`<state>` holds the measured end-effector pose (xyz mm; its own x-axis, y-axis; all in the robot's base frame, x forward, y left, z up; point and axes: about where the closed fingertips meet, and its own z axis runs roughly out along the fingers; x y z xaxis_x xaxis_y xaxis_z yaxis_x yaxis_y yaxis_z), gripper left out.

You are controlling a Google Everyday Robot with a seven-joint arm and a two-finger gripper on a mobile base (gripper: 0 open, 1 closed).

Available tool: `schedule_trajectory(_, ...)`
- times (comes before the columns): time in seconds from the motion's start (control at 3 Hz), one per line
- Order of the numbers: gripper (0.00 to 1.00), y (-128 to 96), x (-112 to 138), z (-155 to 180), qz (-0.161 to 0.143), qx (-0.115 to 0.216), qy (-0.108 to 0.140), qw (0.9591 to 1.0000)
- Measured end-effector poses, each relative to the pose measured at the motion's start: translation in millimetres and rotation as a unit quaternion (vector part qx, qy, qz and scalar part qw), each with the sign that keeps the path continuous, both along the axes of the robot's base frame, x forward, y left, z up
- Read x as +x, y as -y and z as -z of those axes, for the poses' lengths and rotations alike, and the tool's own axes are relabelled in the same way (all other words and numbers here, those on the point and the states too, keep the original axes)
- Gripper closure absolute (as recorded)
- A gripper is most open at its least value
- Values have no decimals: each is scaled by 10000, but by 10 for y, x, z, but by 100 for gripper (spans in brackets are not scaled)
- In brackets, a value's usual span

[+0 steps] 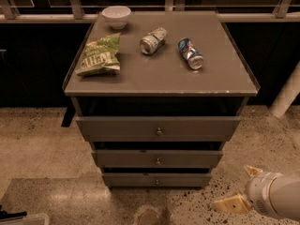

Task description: Open middle drawer

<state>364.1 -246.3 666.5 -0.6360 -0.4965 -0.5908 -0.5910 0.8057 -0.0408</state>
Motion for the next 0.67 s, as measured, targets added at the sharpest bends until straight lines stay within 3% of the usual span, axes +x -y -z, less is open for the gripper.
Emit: schedule_trajectory(0.67,65,0,0,-2,-1,-2,1,10000)
